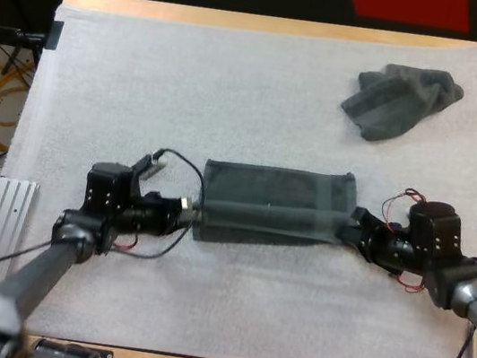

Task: Pick towel from pile fold and stack

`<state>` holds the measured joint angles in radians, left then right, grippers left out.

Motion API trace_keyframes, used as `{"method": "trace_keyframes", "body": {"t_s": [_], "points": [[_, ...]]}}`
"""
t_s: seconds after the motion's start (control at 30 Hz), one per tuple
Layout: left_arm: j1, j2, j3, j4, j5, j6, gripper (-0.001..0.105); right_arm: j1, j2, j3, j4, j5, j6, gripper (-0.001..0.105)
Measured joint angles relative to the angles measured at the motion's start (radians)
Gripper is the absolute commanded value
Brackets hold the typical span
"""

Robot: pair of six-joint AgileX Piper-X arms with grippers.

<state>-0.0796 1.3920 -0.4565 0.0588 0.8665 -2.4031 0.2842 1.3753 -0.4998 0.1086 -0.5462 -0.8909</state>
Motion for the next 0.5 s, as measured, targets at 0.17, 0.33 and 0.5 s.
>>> {"method": "trace_keyframes", "body": {"t_s": [0.17,0.33,0.5], "points": [[0.0,0.127,-0.088,-0.065,0.046,-0.027,0.0,0.0,0.014,0.0,-0.023,0.097,0.009,0.0],[0.0,0.189,-0.155,-0.067,0.052,-0.027,0.0,0.0,0.014,0.0,-0.069,0.132,0.012,0.0],[0.0,0.19,-0.161,-0.068,0.037,-0.02,0.0,0.0,0.014,0.0,-0.083,0.143,0.012,0.0]]}}
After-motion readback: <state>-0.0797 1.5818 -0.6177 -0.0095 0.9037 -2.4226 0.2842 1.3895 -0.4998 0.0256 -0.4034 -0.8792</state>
